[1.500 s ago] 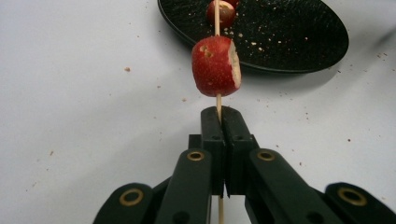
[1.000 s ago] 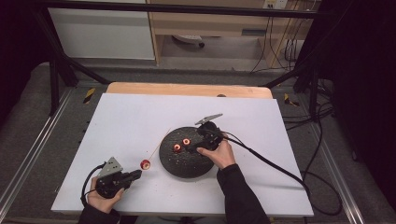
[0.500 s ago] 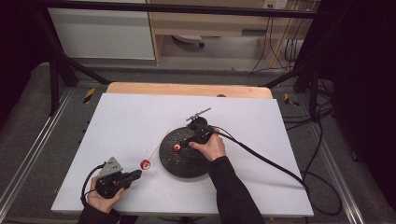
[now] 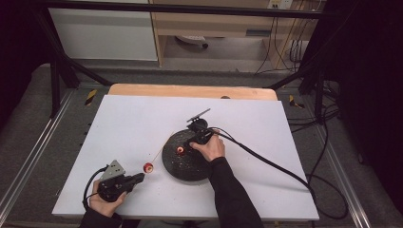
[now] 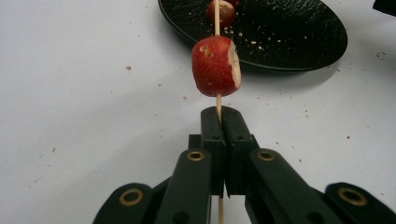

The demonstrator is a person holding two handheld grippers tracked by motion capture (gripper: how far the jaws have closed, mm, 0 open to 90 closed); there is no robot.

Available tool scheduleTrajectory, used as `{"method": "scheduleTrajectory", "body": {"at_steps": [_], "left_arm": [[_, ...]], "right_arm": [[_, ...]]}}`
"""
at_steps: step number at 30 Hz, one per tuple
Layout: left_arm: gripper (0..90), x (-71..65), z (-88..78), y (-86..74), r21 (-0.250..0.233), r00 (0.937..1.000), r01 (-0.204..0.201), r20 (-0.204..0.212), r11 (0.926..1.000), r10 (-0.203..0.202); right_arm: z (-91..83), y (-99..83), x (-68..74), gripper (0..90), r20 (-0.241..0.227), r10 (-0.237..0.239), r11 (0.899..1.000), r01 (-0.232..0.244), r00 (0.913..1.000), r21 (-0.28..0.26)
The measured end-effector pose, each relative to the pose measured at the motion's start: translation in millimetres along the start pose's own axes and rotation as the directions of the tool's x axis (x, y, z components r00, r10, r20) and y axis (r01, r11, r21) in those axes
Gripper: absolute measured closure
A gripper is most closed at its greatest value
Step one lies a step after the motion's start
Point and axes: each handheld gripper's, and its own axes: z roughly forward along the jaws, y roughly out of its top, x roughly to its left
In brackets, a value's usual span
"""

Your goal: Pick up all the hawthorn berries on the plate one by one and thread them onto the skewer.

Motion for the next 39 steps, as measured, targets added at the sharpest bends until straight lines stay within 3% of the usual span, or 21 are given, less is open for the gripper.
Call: {"method": "scheduleTrajectory", "body": {"at_steps": [19,39], "left_arm": [[88.2,0.2,0.5,-0.2,0.001,1.0,-0.001,0.002,1.0,0.001],[88.2,-0.8,0.7,-0.1,0.0,1.0,-0.006,0.001,1.0,0.006]], "right_arm": [[7.1,0.6,-2.8,61.3,-0.022,0.069,0.997,-0.068,0.9974,0.048],[-1.2,1.2,-1.6,62.8,-0.019,0.065,0.997,-0.064,0.9977,0.038]]}}
